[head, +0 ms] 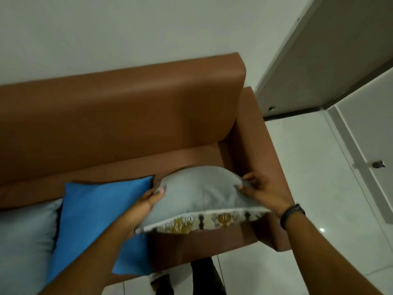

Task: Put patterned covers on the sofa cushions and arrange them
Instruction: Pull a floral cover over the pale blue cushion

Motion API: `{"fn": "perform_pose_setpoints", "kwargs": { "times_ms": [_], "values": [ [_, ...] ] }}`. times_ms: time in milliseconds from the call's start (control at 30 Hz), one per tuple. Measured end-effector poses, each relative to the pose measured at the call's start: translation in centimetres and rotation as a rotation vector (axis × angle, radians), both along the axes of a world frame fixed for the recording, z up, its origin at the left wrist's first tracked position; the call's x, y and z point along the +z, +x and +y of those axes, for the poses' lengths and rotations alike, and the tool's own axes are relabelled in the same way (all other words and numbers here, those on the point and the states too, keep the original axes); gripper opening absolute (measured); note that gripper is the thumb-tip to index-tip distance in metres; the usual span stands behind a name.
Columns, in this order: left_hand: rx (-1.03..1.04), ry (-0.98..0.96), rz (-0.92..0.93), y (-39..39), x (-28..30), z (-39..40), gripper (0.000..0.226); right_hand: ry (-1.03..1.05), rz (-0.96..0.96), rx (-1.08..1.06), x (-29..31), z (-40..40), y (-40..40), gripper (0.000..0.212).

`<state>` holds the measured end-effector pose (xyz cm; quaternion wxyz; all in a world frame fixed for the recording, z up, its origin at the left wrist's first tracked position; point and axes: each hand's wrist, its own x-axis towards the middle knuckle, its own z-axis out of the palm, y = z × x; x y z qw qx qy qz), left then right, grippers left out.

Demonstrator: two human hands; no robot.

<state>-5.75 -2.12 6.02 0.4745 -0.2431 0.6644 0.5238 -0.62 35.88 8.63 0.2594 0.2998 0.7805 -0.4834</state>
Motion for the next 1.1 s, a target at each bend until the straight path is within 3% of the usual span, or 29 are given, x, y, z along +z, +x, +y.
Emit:
{"fn": "perform_pose_setpoints", "kwargs": {
  "times_ms": [67, 167, 267, 367, 467, 600, 700, 800, 867, 967, 1033, 1100],
  "values": [
    [0.128, 0.128, -0.096, -3.9, 1.7, 0.3, 0.091, -0.050, 0.003, -0.101, 1.4, 0.7, -3.7, 0.041],
    [0.282, 0.194, -0.088, -9.5, 2.4, 0.9, 0.093, -0.159, -0.020, -0.239, 2.7, 1.2, -9.1, 0.050],
    [0.381, 0.203, -0.057, -14.1, 2.4, 3.0, 0.105, -0.211, 0.115, -0.417, 1.8, 1.7, -13.7, 0.042],
    [0.426, 0.169, 0.011, -17.0, 1.3, 4.8, 0.105, -0.193, 0.234, -0.414, -1.1, 0.8, -17.5, 0.058],
    [0.330, 0.041, 0.083, -18.1, 0.2, 6.0, 0.106, -0.179, 0.300, -0.355, -4.0, -0.2, -20.1, 0.079],
    [-0.007, -0.368, 0.239, -17.8, -3.2, 7.1, 0.142, -0.113, 0.330, -0.224, -7.3, -0.8, -21.6, 0.106],
    [0.099, -0.311, 0.281, -16.8, -5.2, 7.9, 0.135, 0.015, 0.356, -0.140, -8.7, -0.8, -22.5, 0.117],
    [0.284, -0.415, 0.538, -14.1, -5.8, 8.8, 0.123, 0.264, 0.466, -0.136, -8.8, -1.9, -20.7, 0.117],
    [0.119, -0.701, 0.893, -11.2, -5.7, 9.6, 0.123, 0.544, 0.603, -0.031, -8.7, -3.7, -17.1, 0.106],
    [-0.643, -0.804, 1.342, -8.2, -6.8, 12.0, 0.112, 0.704, 0.764, 0.552, -10.1, -6.6, -12.2, 0.101],
    [-1.036, -0.826, 1.337, -8.6, -7.9, 12.5, 0.118, 0.790, 0.726, 0.825, -11.8, -6.2, -11.5, 0.112],
    [-1.101, -0.900, 1.158, -10.5, -8.8, 10.7, 0.127, 0.838, 0.571, 0.748, -13.1, -3.8, -12.3, 0.124]
  ]
}}
